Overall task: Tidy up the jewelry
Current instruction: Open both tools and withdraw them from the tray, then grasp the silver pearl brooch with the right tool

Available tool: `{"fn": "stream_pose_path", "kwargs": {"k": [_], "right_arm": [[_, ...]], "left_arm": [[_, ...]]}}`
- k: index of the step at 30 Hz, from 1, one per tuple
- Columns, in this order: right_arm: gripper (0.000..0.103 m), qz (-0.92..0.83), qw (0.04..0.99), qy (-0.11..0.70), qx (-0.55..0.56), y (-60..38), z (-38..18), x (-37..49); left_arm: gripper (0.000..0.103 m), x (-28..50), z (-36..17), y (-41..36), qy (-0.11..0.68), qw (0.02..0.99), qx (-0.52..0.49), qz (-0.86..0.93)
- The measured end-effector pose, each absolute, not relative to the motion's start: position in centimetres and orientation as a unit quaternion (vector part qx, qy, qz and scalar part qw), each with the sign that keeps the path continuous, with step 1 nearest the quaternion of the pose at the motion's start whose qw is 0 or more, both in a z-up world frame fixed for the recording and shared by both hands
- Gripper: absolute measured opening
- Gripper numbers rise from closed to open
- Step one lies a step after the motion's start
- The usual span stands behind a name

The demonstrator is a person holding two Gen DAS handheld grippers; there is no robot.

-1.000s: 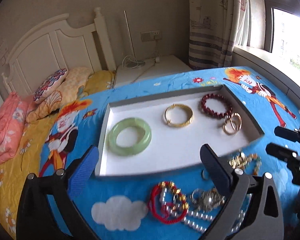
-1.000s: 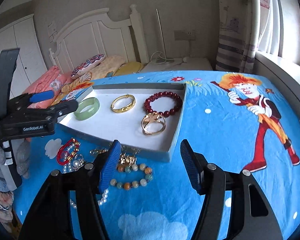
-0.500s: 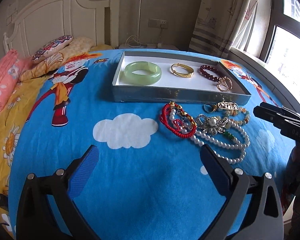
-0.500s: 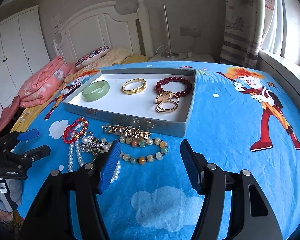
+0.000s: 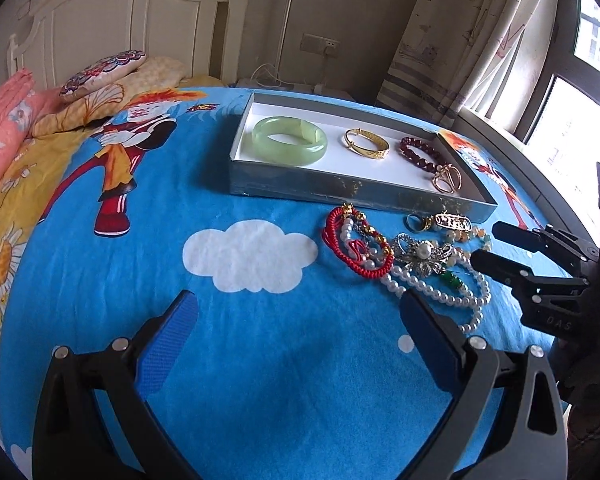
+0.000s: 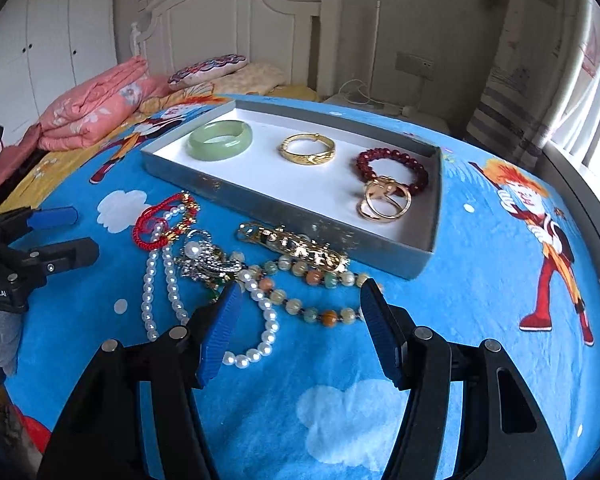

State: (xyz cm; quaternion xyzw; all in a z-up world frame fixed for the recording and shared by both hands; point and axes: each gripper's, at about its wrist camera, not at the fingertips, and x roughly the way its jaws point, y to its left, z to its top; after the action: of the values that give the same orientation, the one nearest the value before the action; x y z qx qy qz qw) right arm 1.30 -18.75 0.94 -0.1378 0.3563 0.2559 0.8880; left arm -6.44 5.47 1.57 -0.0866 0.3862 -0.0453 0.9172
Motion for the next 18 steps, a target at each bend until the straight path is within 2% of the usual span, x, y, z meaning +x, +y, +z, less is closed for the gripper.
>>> {"fn": "stream_pose_path", "kwargs": {"k": [4, 10, 18], "right_arm": [[0.058, 0.296, 0.863, 0.363, -0.189, -15.9, 0.7, 1.5], [0.047, 0.321, 0.837, 0.358, -0.261, -13.3, 0.6, 1.8], [0.047, 0.354, 0.806, 0.376, -0.289, -12.8, 0.1, 1.6]], "left_arm": [[0.100, -6.6, 1.6, 5.8, 0.382, 0.918, -0.097, -0.046], [0.100, -6.6, 1.7, 6.0, 0.380, 0.918, -0.103, -0.049], [0.100, -6.7, 1.7, 5.9, 0.380, 0.918, -0.106, -0.052]]}}
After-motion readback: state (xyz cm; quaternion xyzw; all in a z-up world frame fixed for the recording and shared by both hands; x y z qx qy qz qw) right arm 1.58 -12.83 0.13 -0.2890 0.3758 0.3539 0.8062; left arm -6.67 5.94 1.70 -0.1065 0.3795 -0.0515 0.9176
